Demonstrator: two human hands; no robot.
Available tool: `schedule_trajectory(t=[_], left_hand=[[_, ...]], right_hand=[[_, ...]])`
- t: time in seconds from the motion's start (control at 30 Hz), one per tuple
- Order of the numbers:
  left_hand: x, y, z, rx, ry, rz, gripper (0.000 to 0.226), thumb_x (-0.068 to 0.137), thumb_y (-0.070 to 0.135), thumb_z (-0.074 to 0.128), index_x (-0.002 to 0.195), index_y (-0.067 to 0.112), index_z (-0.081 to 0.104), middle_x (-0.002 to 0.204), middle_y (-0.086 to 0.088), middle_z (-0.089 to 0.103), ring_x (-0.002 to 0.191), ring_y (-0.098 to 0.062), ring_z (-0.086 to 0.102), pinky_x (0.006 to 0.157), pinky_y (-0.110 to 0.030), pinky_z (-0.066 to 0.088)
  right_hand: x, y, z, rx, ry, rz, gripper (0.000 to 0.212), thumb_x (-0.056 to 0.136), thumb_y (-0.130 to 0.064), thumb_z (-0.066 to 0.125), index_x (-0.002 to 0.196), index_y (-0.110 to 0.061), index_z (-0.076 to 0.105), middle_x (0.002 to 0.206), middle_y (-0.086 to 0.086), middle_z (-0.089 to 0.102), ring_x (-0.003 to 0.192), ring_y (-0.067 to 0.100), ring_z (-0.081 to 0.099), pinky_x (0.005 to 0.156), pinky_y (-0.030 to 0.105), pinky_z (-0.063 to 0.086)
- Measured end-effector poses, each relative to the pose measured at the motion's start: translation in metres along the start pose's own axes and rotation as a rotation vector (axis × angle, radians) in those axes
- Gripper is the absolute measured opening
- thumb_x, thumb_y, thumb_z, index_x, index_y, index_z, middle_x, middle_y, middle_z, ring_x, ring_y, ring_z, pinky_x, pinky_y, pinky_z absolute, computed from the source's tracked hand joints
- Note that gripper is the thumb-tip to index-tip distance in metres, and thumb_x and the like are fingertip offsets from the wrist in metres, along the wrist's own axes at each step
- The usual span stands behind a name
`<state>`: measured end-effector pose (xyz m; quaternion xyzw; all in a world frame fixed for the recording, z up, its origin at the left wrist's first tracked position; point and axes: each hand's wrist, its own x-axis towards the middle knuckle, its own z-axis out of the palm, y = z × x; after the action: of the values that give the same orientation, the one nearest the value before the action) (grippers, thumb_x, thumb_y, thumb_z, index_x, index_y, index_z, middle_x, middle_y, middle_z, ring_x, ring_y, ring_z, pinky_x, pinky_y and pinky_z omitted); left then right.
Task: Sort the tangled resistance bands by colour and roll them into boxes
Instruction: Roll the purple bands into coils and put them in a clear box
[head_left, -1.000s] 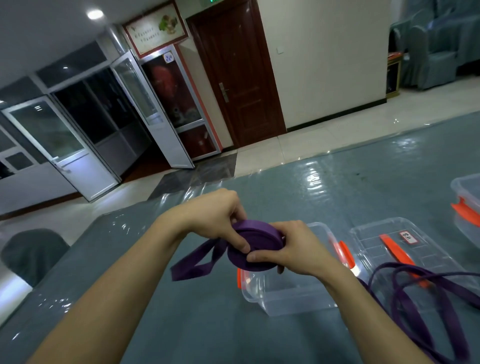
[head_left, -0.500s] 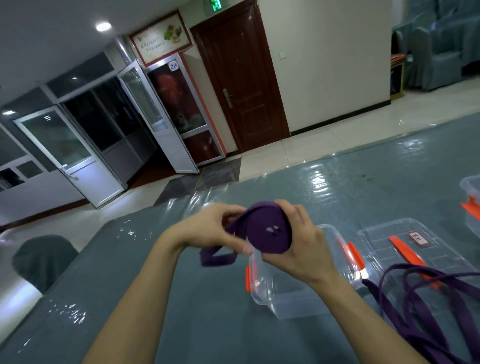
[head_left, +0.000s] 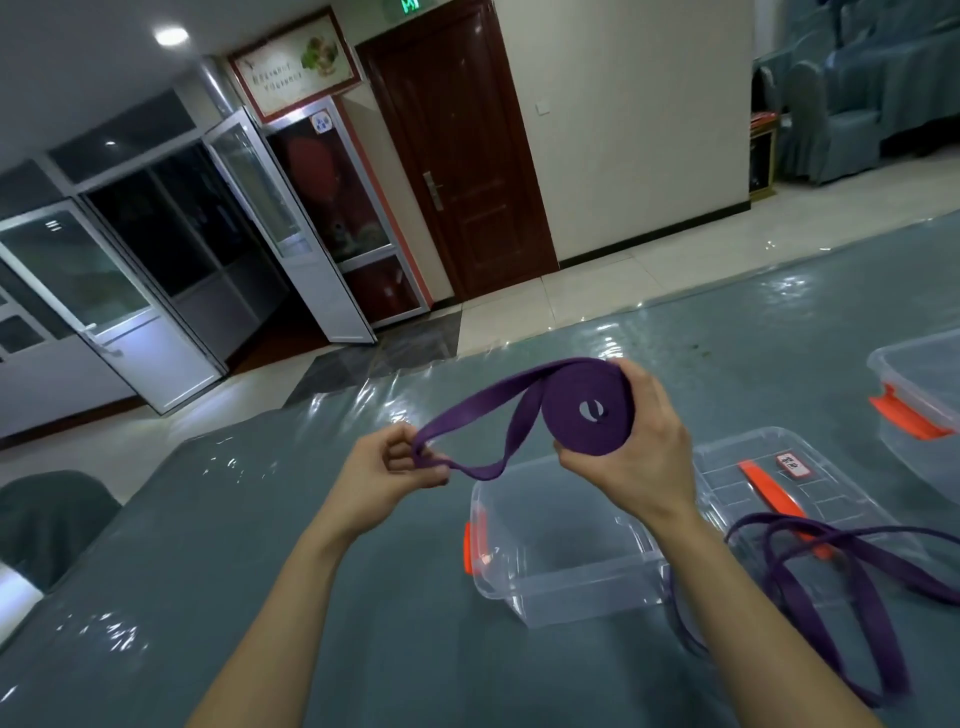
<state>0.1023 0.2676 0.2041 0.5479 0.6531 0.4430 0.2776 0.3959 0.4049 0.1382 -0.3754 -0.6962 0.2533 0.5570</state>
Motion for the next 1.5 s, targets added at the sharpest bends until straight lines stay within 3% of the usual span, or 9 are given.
schedule_trajectory(t=[0.17, 0.27, 0.47, 0.57, 0.83, 1.07, 1.2, 1.33, 1.5], left_hand=[[0.008, 0.007, -0.009, 0.332, 0.436, 0.079, 0.026, 0.078, 0.024, 0.088, 0.084, 0.032, 0.064, 0.067, 0.001, 0.074, 0.061, -0.019, 0.078, 0.066, -0.048, 0.068], [0.006, 0.009, -0.008, 0.624, 0.567, 0.018, 0.03, 0.084, 0.026, 0.08, 0.089, 0.038, 0.054, 0.06, 0.01, 0.067, 0.054, -0.016, 0.072, 0.063, -0.048, 0.065], [-0.019, 0.004, -0.03, 0.453, -0.27, -0.626, 0.103, 0.054, 0.061, 0.104, 0.137, 0.023, 0.057, 0.093, -0.01, 0.079, 0.081, -0.023, 0.082, 0.081, -0.046, 0.068], [-0.028, 0.017, -0.028, 0.501, -0.414, -0.453, 0.132, 0.04, 0.08, 0.099, 0.152, 0.027, 0.054, 0.13, 0.006, 0.075, 0.121, -0.01, 0.073, 0.106, -0.039, 0.061], [0.005, 0.102, 0.003, 0.2, -0.285, 0.1, 0.038, 0.084, 0.037, 0.095, 0.118, 0.024, 0.083, 0.108, -0.007, 0.085, 0.103, -0.028, 0.083, 0.094, -0.038, 0.066], [0.022, 0.112, 0.006, 0.251, -0.313, 0.04, 0.039, 0.071, 0.034, 0.103, 0.104, 0.021, 0.087, 0.099, -0.011, 0.085, 0.094, -0.032, 0.084, 0.091, -0.046, 0.068], [0.029, 0.116, 0.009, 0.438, -0.29, 0.032, 0.031, 0.074, 0.024, 0.103, 0.1, 0.019, 0.087, 0.091, -0.005, 0.086, 0.087, -0.025, 0.085, 0.088, -0.048, 0.068], [0.027, 0.123, 0.021, 0.826, -0.345, 0.147, 0.025, 0.076, 0.029, 0.1, 0.098, 0.027, 0.087, 0.084, 0.014, 0.083, 0.079, -0.002, 0.08, 0.081, -0.038, 0.068], [0.02, 0.134, 0.035, 1.172, -0.411, 0.253, 0.025, 0.077, 0.042, 0.093, 0.099, 0.033, 0.087, 0.083, 0.018, 0.081, 0.077, 0.003, 0.074, 0.076, -0.032, 0.063]], right_hand=[[-0.002, 0.007, -0.004, -0.067, -0.045, -0.023, 0.11, 0.056, -0.063, 0.091, 0.151, -0.04, 0.04, 0.123, -0.018, 0.051, 0.1, -0.003, 0.056, 0.069, 0.006, 0.047], [-0.002, 0.006, -0.002, -0.111, -0.08, -0.101, 0.11, 0.056, -0.058, 0.091, 0.152, -0.038, 0.041, 0.125, -0.016, 0.052, 0.093, 0.006, 0.06, 0.067, 0.024, 0.061], [-0.005, -0.022, 0.0, -0.105, -0.205, -0.197, 0.103, 0.06, -0.056, 0.089, 0.151, -0.034, 0.044, 0.126, -0.01, 0.054, 0.087, 0.017, 0.066, 0.067, 0.031, 0.063], [-0.008, -0.04, 0.001, -0.119, -0.254, -0.267, 0.094, 0.066, -0.058, 0.079, 0.151, -0.03, 0.047, 0.126, -0.004, 0.057, 0.081, 0.026, 0.07, 0.065, 0.042, 0.064], [-0.013, -0.063, 0.007, -0.23, -0.229, -0.477, 0.094, 0.066, -0.042, 0.086, 0.152, -0.027, 0.051, 0.126, 0.002, 0.059, 0.068, 0.028, 0.066, 0.055, 0.04, 0.06], [-0.017, -0.058, 0.007, -0.221, -0.208, -0.451, 0.098, 0.071, -0.051, 0.087, 0.154, -0.03, 0.04, 0.127, 0.002, 0.061, 0.072, 0.025, 0.07, 0.057, 0.033, 0.058], [-0.015, -0.054, 0.001, -0.099, -0.565, -0.072, 0.151, 0.043, -0.094, 0.081, 0.165, -0.051, 0.004, 0.135, -0.014, 0.061, 0.09, 0.015, 0.07, 0.083, 0.039, 0.06], [-0.006, -0.044, -0.007, -0.033, -0.575, -0.029, 0.104, 0.059, -0.094, 0.077, 0.15, -0.054, 0.048, 0.126, -0.026, 0.069, 0.07, -0.013, 0.061, 0.083, 0.026, 0.06], [-0.015, -0.044, 0.005, 0.11, -0.611, 0.058, 0.032, 0.08, -0.054, 0.089, 0.103, -0.033, 0.085, 0.063, -0.009, 0.075, 0.052, 0.007, 0.071, 0.065, 0.03, 0.06]])
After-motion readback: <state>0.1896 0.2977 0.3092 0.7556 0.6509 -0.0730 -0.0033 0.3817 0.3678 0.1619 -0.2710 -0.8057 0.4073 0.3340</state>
